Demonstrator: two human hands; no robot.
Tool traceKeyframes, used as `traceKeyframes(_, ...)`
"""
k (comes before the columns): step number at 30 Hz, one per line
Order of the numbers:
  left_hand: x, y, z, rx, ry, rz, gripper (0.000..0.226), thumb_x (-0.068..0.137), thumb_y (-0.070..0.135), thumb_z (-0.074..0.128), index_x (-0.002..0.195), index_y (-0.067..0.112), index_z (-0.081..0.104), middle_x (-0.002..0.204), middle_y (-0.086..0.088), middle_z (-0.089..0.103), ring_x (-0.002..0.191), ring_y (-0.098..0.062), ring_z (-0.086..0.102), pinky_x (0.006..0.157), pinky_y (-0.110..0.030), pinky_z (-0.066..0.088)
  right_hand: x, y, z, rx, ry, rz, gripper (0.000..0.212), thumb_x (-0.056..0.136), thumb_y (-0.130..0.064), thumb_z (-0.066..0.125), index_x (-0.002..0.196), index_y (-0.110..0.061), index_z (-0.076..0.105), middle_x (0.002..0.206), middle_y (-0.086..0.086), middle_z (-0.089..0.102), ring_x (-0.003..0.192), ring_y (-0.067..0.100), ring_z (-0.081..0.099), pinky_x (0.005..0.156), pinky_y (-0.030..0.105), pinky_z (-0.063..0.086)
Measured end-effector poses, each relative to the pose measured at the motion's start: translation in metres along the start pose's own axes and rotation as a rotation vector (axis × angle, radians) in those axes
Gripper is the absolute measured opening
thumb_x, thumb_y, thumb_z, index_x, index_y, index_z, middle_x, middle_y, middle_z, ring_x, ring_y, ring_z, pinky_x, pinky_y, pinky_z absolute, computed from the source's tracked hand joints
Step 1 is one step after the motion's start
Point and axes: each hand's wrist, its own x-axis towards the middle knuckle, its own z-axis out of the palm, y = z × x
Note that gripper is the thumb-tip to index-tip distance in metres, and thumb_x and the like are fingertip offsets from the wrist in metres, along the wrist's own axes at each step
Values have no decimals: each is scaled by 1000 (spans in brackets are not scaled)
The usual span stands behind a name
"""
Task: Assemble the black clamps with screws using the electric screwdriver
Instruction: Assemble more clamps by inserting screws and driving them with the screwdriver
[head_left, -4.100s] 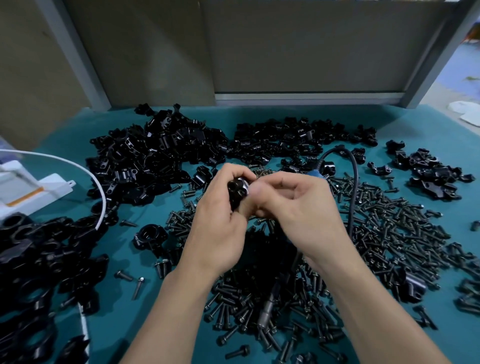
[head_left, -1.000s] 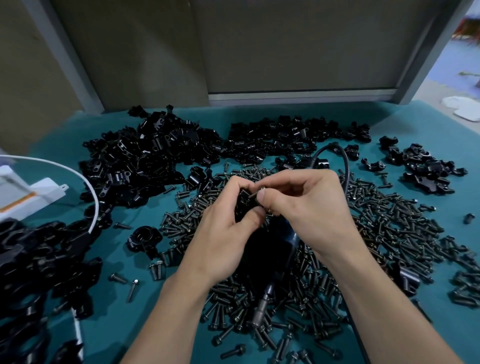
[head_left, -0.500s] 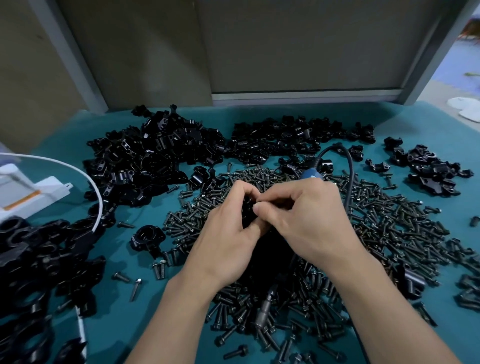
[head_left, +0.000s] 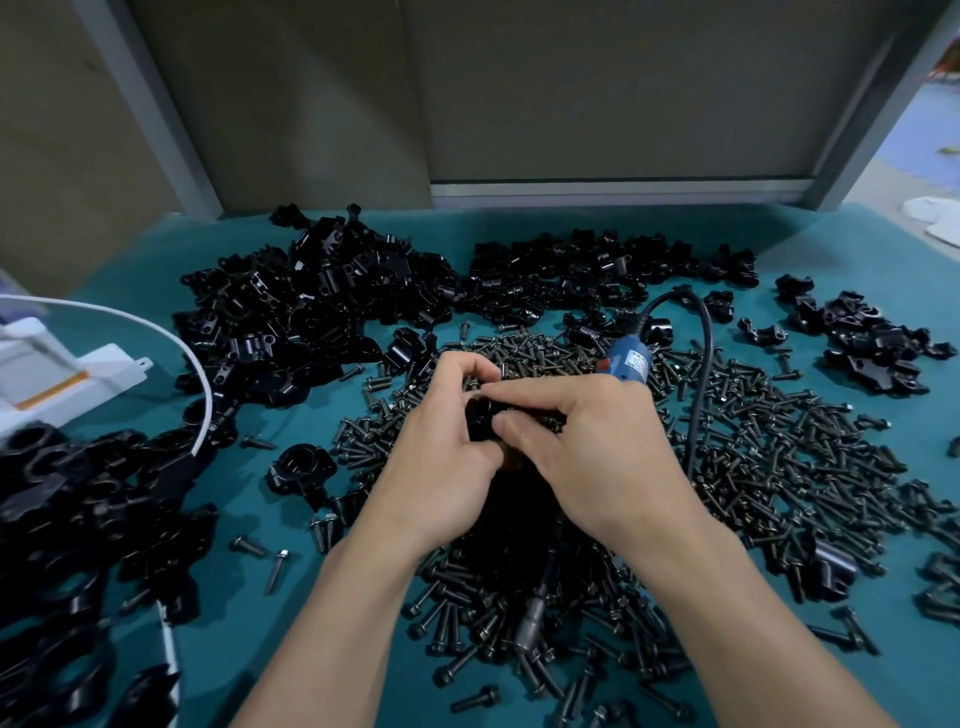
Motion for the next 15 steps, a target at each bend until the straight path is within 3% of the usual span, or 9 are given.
traceKeyframes(4,0,2,1,-117,2,-15,49,87,2,68,111,41,51,88,-8,73,77,-40,69,67,-61,58,0,-2,-2,106,65,1,24,89,-21,81,107,-37,81,85,-26,76,79,-7,71,73,12,55)
traceKeyframes(6,1,1,3,-236,39,-59,43,79,11,75,110,34,54,92,-9,76,80,-35,76,76,-60,61,4,-3,-5,304,84,54,25,85,-11,84,99,-33,83,84,-18,79,79,-1,74,72,14,57)
traceKeyframes(8,3,-3,4,-311,84,-87,38,79,9,79,103,25,55,96,-7,79,85,-26,79,75,-48,64,9,-4,-13,628,95,135,26,76,-4,86,91,-25,84,83,-5,80,78,6,75,72,18,57)
traceKeyframes(10,5,-5,7,-324,65,-88,36,84,-1,81,87,27,57,100,0,80,79,-23,79,67,-34,63,11,-2,-20,981,42,245,23,63,-12,88,85,-19,84,83,1,79,77,10,74,72,21,59)
traceKeyframes(12,6,-8,7,-290,66,-95,46,84,-4,82,68,32,59,102,5,80,72,-23,78,65,-34,61,12,0,-25,1186,-18,345,30,52,-21,87,82,-20,85,82,0,76,79,12,73,80,28,63)
traceKeyframes(13,7,-10,8,-249,88,-93,44,83,-3,84,67,32,63,103,7,80,75,-22,78,69,-38,62,13,1,-26,1218,-41,371,32,49,-23,87,81,-22,85,81,-2,76,79,11,73,85,31,63)
traceKeyframes(15,8,-8,8,-164,115,-102,40,83,4,86,88,40,68,107,15,79,84,-19,79,79,-43,62,13,2,-26,1229,-85,388,34,48,-22,87,81,-22,85,80,-3,75,78,9,72,90,33,62)
